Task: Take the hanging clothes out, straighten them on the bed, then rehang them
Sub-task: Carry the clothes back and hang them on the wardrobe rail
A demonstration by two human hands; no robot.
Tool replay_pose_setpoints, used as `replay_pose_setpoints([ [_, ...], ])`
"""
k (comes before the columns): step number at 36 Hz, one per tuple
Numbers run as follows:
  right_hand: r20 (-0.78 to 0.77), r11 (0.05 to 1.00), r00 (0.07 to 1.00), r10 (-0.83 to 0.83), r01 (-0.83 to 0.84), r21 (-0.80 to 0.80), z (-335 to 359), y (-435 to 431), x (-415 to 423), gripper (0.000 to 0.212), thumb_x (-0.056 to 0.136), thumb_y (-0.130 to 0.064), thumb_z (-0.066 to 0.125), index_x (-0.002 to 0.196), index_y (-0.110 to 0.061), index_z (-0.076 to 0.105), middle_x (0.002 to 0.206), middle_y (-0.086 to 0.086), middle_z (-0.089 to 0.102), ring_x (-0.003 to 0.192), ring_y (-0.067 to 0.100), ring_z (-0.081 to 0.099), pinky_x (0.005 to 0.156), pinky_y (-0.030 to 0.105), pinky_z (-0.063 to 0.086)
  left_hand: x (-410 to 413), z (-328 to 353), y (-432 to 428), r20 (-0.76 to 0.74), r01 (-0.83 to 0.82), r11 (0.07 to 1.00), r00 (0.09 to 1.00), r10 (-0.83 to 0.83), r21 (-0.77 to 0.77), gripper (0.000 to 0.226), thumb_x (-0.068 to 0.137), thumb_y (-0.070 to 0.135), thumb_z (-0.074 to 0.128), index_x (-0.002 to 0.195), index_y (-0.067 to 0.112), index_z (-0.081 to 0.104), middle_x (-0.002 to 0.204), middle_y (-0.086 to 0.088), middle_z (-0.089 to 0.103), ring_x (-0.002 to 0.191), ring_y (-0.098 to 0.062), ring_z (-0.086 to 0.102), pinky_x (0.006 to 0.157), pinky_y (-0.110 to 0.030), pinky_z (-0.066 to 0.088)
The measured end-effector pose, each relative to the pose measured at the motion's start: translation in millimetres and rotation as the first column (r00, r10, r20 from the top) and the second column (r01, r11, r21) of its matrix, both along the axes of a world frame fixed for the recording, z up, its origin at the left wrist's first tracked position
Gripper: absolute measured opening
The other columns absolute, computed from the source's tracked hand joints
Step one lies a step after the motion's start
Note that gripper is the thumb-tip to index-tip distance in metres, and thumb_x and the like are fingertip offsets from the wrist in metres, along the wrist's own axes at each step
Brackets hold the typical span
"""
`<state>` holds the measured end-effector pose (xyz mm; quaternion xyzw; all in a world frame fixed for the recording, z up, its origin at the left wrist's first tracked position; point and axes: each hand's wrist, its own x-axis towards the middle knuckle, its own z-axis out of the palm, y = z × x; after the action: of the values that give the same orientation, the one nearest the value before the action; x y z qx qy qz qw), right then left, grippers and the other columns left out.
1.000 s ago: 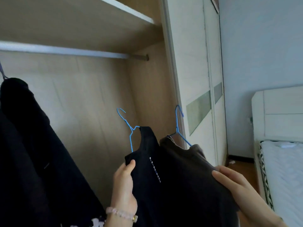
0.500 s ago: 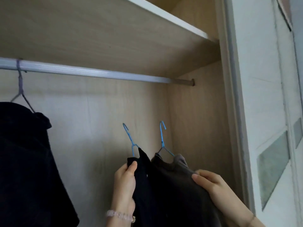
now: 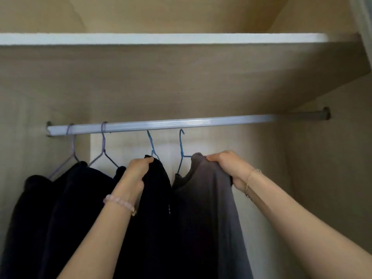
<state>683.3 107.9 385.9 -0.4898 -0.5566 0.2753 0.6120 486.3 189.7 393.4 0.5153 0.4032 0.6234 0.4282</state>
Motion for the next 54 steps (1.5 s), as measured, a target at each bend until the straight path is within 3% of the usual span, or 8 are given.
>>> replay_pose_setpoints([
  [5, -0.009, 0.994, 0.998, 0.064, -0.063, 0.086, 49.0, 3.3, -18.8, 0.006, 0.095, -0.012, 0.056, 0.092, -0.008, 0.057, 0.073, 0.006, 0.060, 0.060, 0.014, 0.056, 0.047, 0.019, 0.045, -19.0, 41.2, -15.5, -0.042, -0.085, 0.989, 0.995, 0.091, 0.121, 0.033, 0.092, 0.011, 0.054, 0.118, -0.009, 0.055, 0.077, -0.013, 0.058, 0.067, -0.025, 0.056, 0.054, -0.027, 0.050],
  [10, 0.076, 0.984, 0.993, 0.092, -0.102, 0.145, 50.2, -1.3, -32.9, 0.012, 0.095, -0.011, 0.054, 0.089, -0.002, 0.061, 0.077, 0.010, 0.061, 0.060, 0.015, 0.055, 0.051, 0.021, 0.041, -32.4, 45.6, -31.4, -0.047, -0.129, 0.980, 0.989, 0.137, 0.150, 0.030, 0.092, 0.009, 0.054, 0.116, -0.009, 0.056, 0.074, -0.012, 0.057, 0.062, -0.022, 0.055, 0.044, -0.023, 0.050],
  [13, 0.174, 0.977, 0.981, 0.090, -0.121, 0.174, 32.0, -3.8, -34.8, 0.024, 0.094, -0.011, 0.051, 0.101, 0.005, 0.067, 0.084, 0.016, 0.057, 0.066, 0.023, 0.054, 0.056, 0.027, 0.039, -36.8, 33.3, -31.3, -0.067, -0.167, 0.975, 0.982, 0.179, 0.146, 0.031, 0.091, 0.010, 0.054, 0.115, -0.010, 0.055, 0.075, -0.014, 0.057, 0.062, -0.024, 0.056, 0.051, -0.027, 0.050],
  [15, 0.266, 0.974, 0.962, 0.056, -0.111, 0.198, 21.5, -7.5, -37.6, 0.018, 0.095, -0.015, 0.048, 0.085, -0.007, 0.062, 0.079, 0.015, 0.051, 0.070, 0.023, 0.049, 0.062, 0.029, 0.035, -40.0, 26.6, -31.4, -0.081, -0.164, 0.976, 0.981, 0.177, 0.144, 0.028, 0.092, 0.011, 0.054, 0.113, -0.007, 0.057, 0.077, -0.014, 0.059, 0.064, -0.025, 0.057, 0.050, -0.027, 0.051],
  [23, 0.331, 0.982, 0.943, 0.033, -0.091, 0.163, -5.4, -12.3, -40.1, 0.038, 0.099, -0.018, 0.044, 0.062, -0.011, 0.048, 0.063, 0.011, 0.045, 0.056, 0.019, 0.044, 0.052, 0.026, 0.032, -44.4, -0.9, -31.5, -0.102, -0.121, 0.985, 0.986, 0.133, 0.120, 0.020, 0.093, 0.008, 0.051, 0.076, 0.003, 0.058, 0.073, -0.016, 0.060, 0.061, -0.026, 0.057, 0.057, -0.028, 0.050],
  [37, 0.410, 0.979, 0.908, -0.086, 0.000, 0.205, -20.2, -4.2, -45.8, 0.032, 0.097, -0.019, 0.044, 0.066, -0.011, 0.046, 0.066, 0.011, 0.045, 0.064, 0.021, 0.043, 0.063, 0.029, 0.033, -65.5, -64.4, -27.4, -0.120, -0.157, 0.984, 0.979, 0.167, 0.085, 0.022, 0.095, 0.008, 0.047, 0.077, 0.005, 0.058, 0.072, -0.016, 0.058, 0.061, -0.025, 0.055, 0.059, -0.030, 0.044],
  [46, 0.439, 0.976, 0.892, -0.106, 0.009, 0.217, -18.4, -1.4, -48.4, 0.037, 0.097, -0.019, 0.046, 0.061, -0.013, 0.044, 0.063, 0.007, 0.041, 0.060, 0.017, 0.039, 0.058, 0.029, 0.030, -76.0, -14.0, -24.8, -0.066, -0.168, 0.978, 0.982, 0.177, 0.122, 0.015, 0.096, 0.010, 0.047, 0.090, 0.002, 0.059, 0.074, -0.013, 0.059, 0.062, -0.023, 0.057, 0.042, -0.021, 0.048],
  [54, 0.464, 0.975, 0.877, -0.125, 0.024, 0.219, -12.2, -5.1, -43.6, 0.038, 0.097, -0.018, 0.046, 0.060, -0.011, 0.046, 0.062, 0.008, 0.044, 0.059, 0.018, 0.041, 0.056, 0.028, 0.031, -78.8, 7.9, -21.0, -0.164, -0.159, 0.968, 0.968, 0.192, 0.192, 0.022, 0.095, 0.010, 0.047, 0.076, 0.005, 0.058, 0.076, -0.014, 0.060, 0.065, -0.023, 0.058, 0.053, -0.025, 0.049],
])
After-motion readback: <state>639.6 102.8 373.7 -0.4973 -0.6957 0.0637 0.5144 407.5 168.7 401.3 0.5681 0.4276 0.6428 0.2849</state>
